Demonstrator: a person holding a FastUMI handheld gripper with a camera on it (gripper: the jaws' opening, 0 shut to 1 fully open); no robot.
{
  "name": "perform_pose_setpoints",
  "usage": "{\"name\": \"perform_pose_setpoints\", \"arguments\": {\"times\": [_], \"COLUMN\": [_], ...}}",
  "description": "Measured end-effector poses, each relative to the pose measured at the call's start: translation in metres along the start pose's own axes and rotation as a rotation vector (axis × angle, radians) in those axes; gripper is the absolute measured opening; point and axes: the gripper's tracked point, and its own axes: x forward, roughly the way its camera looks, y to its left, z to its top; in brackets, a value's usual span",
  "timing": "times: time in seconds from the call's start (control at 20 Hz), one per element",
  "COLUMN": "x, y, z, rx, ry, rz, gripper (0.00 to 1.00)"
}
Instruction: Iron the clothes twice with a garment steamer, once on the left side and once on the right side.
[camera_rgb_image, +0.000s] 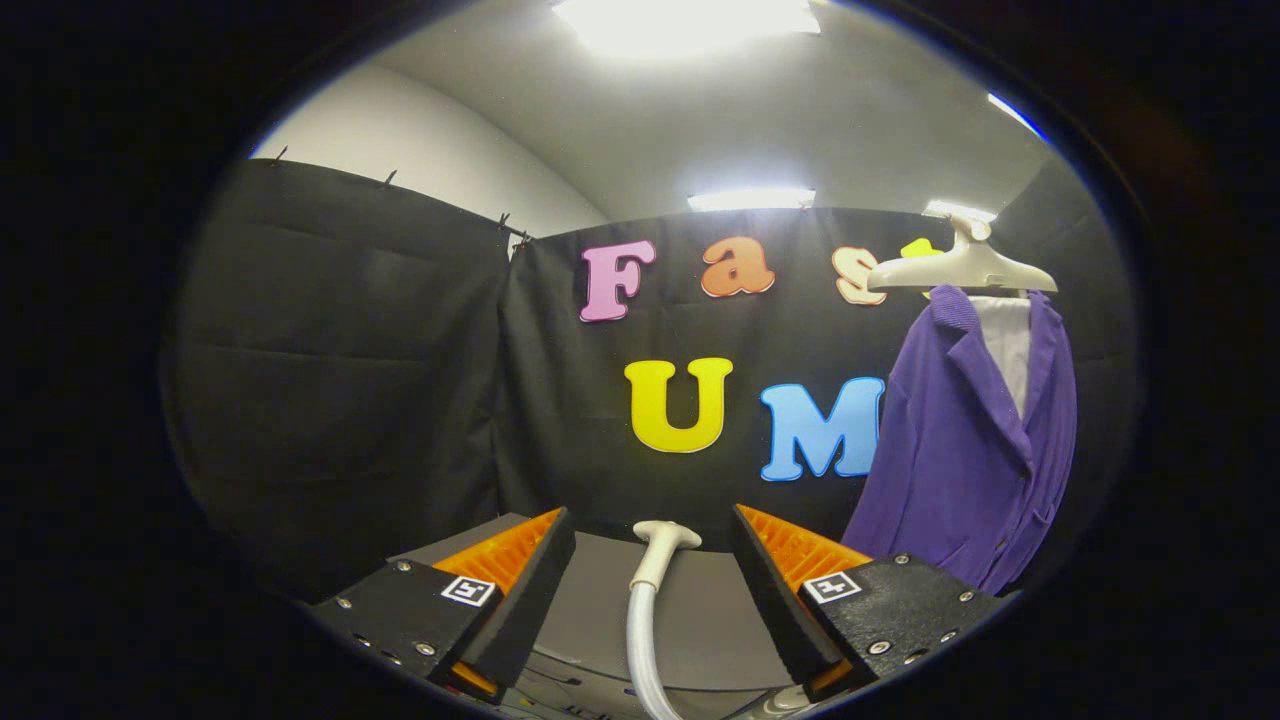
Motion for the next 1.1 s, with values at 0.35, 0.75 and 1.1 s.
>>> {"name": "perform_pose_setpoints", "arguments": {"times": [0.35,0.75,1.1], "x": [0.078,0.157,0.201], "y": [0.002,-0.006,-0.005], "z": [-0.014,-0.069,-0.132], "rx": [0.069,0.099,0.12], "ry": [0.118,0.358,0.568], "rz": [0.047,0.05,0.037], "gripper": [0.95,0.95,0.95]}}
